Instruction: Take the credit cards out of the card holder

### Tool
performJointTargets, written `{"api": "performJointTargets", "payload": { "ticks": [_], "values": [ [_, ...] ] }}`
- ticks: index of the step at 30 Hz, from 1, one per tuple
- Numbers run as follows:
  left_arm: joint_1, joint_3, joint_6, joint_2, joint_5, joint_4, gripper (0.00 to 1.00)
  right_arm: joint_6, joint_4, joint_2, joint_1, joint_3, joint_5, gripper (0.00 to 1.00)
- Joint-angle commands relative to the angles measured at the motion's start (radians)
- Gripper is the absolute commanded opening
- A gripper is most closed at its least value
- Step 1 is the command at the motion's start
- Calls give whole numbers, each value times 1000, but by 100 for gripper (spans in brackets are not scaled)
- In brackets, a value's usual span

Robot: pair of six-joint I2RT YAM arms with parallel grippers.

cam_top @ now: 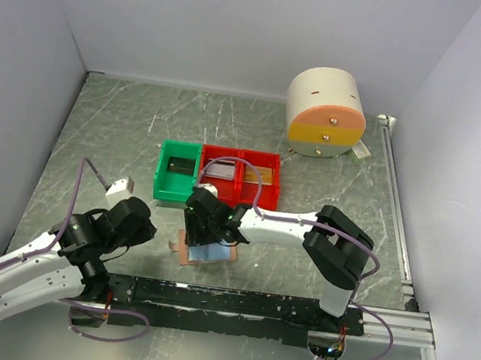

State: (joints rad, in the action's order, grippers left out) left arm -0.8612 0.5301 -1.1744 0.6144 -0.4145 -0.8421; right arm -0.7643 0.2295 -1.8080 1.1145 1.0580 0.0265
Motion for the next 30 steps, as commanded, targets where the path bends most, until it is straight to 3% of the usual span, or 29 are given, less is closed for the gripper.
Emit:
{"api": "performJointTargets", "payload": {
  "ticks": [1,7,12,17,20,23,27,30],
  "values": [
    [-5,22,53,4,14,46,39,26,21,32,-2,8,-47,51],
    [-4,44,108,43,26,70,47,50,118,220,-15,53,157,69],
    [-4,118,191,130,-10,68,73,62,166,394,-86,-11,371,82],
    [31,205,316,227,-17,88,88,45,153,611,-205,-147,521,98],
    [124,241,413,274,43,103,90,57,134,729,-264,-214,584,100],
    [303,248,515,279,169,130,90,98,105,822,-327,-274,610,100],
    [545,291,610,266,299,123,91,168,135,849,-440,-280,568,100],
    [622,356,638,273,321,99,91,251,143,841,-564,-265,455,100]
  ]
}}
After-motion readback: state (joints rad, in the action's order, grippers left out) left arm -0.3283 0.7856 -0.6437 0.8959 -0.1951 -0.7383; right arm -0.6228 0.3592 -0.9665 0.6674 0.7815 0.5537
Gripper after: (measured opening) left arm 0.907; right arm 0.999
